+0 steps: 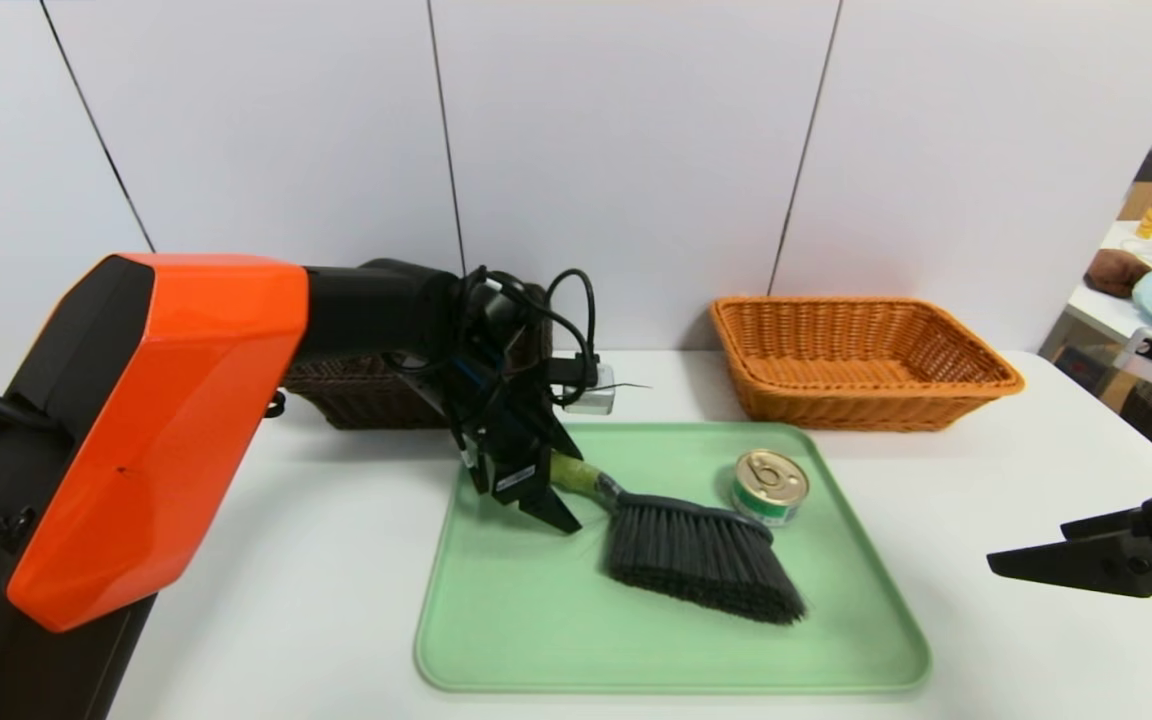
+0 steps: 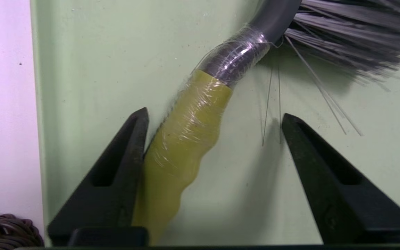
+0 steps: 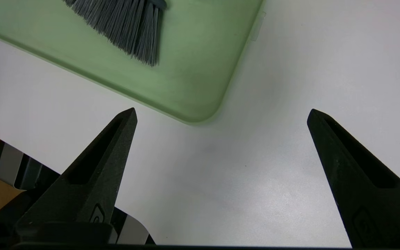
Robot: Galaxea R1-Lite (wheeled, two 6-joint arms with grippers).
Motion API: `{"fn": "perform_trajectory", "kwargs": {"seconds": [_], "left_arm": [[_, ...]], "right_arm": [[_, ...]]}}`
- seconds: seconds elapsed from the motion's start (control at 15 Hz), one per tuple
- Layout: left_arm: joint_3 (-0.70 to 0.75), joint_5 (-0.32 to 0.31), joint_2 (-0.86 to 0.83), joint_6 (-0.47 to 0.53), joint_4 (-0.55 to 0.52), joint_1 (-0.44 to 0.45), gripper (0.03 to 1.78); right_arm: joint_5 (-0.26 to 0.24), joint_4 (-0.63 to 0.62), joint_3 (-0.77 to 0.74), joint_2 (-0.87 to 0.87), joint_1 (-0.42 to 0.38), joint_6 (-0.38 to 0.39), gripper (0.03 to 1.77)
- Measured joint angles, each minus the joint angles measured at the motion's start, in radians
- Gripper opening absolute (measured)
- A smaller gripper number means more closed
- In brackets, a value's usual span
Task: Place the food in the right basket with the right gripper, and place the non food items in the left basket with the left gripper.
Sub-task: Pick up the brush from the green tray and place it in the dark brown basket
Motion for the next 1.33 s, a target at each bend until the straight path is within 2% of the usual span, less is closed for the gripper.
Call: {"fn": "perform_trajectory", "kwargs": {"seconds": [0.13,0.33,0.4,1.2,1.33], "left_arm": [[0.000,0.000,0.004,0.000,0.000,0.004,1.03],[0.000,0.000,0.006,0.000,-0.001,0.007,0.72],[0.000,-0.001,0.006,0.000,-0.005,0.007,0.55],[0.013,-0.011,-0.051,0.007,0.035,0.007,0.48],[0.014,-0.016,-0.066,0.009,0.052,0.007,0.05]], "right_arm": [[0.000,0.000,0.000,-0.004,0.000,0.000,1.70],[0.000,0.001,-0.004,-0.009,0.000,0.000,1.70],[0.000,0.000,-0.004,-0.009,0.000,-0.001,1.70],[0.001,0.000,-0.003,-0.024,-0.006,-0.001,1.70],[0.001,0.001,-0.003,-0.029,-0.008,0.000,1.70]]}}
